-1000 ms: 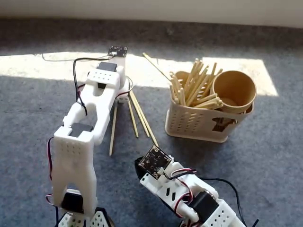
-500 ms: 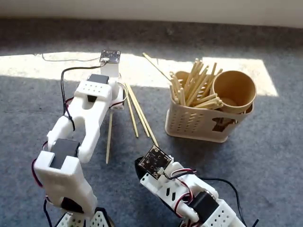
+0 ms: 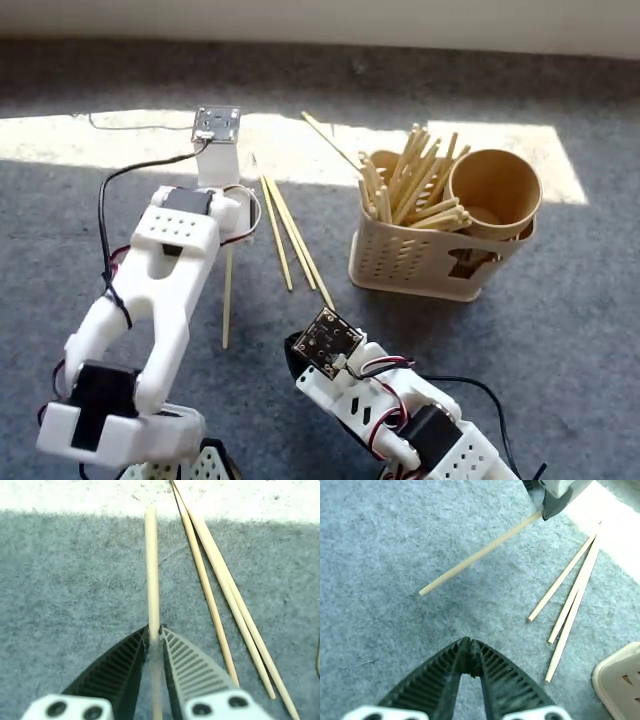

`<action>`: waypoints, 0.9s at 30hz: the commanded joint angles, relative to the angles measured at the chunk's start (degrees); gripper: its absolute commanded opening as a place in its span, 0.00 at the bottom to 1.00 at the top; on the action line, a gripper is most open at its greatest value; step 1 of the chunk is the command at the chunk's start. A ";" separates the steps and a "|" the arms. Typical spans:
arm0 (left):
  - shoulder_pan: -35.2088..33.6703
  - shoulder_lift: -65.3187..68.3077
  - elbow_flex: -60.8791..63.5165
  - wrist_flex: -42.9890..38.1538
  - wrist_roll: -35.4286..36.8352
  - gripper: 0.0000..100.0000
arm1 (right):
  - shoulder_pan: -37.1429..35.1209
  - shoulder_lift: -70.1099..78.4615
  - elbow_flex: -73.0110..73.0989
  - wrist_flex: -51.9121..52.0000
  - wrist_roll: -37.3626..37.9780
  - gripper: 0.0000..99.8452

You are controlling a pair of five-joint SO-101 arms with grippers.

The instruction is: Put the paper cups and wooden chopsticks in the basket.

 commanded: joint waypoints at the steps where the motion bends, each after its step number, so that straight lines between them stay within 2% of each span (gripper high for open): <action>1: 0.66 -8.40 2.07 -1.76 0.44 0.01 | 0.31 -0.92 5.67 -0.92 0.35 0.01; 16: 1.01 -27.12 4.09 -2.02 0.53 0.01 | 0.31 -0.92 5.67 -0.92 0.44 0.01; 27: 9.71 -41.10 -0.40 -2.02 0.62 0.01 | 0.31 -0.92 5.67 -0.92 0.44 0.01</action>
